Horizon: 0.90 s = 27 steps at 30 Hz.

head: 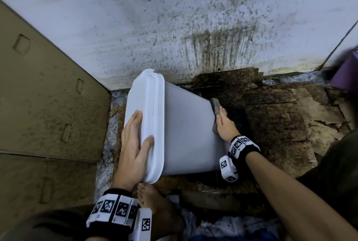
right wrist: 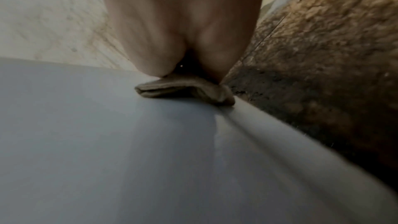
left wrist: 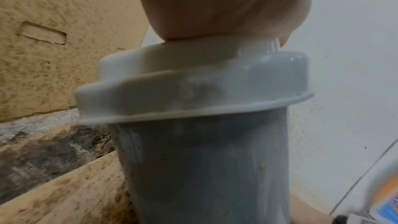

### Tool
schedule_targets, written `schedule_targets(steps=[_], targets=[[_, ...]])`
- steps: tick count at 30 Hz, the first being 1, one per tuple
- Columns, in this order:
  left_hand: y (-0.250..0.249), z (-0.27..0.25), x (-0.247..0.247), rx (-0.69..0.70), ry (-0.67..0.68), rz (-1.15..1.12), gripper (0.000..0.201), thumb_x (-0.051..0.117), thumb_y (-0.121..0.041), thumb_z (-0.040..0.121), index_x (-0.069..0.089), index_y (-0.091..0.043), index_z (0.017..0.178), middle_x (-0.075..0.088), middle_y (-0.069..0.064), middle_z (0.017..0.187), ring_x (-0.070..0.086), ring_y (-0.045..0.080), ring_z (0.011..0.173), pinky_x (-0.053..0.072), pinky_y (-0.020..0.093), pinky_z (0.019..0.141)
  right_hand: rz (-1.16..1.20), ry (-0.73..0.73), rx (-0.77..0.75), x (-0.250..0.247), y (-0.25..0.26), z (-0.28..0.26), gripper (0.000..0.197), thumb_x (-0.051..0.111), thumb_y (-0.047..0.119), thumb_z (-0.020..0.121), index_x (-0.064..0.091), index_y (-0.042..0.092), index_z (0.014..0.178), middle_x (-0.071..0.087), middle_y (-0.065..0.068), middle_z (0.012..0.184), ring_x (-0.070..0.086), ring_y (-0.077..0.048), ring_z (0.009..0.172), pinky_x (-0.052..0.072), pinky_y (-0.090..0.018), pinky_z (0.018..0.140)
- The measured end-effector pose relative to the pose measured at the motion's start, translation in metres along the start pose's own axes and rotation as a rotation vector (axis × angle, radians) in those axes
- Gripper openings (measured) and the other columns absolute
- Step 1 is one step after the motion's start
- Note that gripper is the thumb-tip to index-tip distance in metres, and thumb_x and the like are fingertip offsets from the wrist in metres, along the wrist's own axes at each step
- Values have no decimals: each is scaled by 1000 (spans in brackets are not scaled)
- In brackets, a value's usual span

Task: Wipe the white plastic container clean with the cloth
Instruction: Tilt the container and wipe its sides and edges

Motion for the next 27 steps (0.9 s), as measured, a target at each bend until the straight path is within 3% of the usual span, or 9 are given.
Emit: schedule_targets(steps=[4,8,10,13,17,23,27], targets=[[-2,0,1,19,11,29,64,40,-45,97,24,-29,157,22,-12,166,14,4,154,11,25,125,13,-86,0,6,11,-6,52,26,20,111,13,6,159,10,-12,168,12,-26,155,11,-27,119],[-3,2,3,35,2,49,65,40,-45,97,24,-28,157,23,-10,165,14,3,153,11,25,125,33,-87,-49,23,34,-15,53,24,19,111,10,4,159,4,-13,169,-2,-24,157,2,-29,121],[-4,1,4,36,0,60,66,39,-47,96,25,-26,157,23,-10,165,13,2,153,11,25,125,63,-75,-117,30,57,-24,53,24,20,111,10,5,159,2,-12,169,-4,-23,156,-1,-27,122],[-7,1,4,54,1,63,67,39,-48,96,26,-23,158,24,-7,165,14,5,153,13,30,126,128,-32,-271,36,100,-42,53,26,23,111,10,9,160,1,-6,169,-7,-17,156,-5,-17,117],[-13,1,7,68,3,63,68,41,-47,97,28,-19,158,25,-5,165,16,8,154,17,40,126,124,14,-445,40,129,-62,55,28,26,111,8,15,161,1,6,167,-9,-8,153,-4,-18,121],[-11,2,7,65,-10,57,69,40,-46,96,28,-17,157,25,-5,165,15,6,153,15,36,126,-50,26,-567,34,94,-46,56,30,19,110,6,14,161,0,-1,169,-3,-10,155,0,-24,125],[-7,3,6,51,-13,45,68,40,-46,96,27,-20,157,24,-7,165,15,5,153,16,41,126,-64,-8,-472,28,52,-33,55,32,16,110,10,9,160,5,-4,168,4,-14,155,0,-11,119]])
Point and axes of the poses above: each hand's wrist, its own z-axis towards the middle knuckle, its own x-axis out of the palm, y = z × x, the point moved 2 cm from there along z, towards the middle knuckle
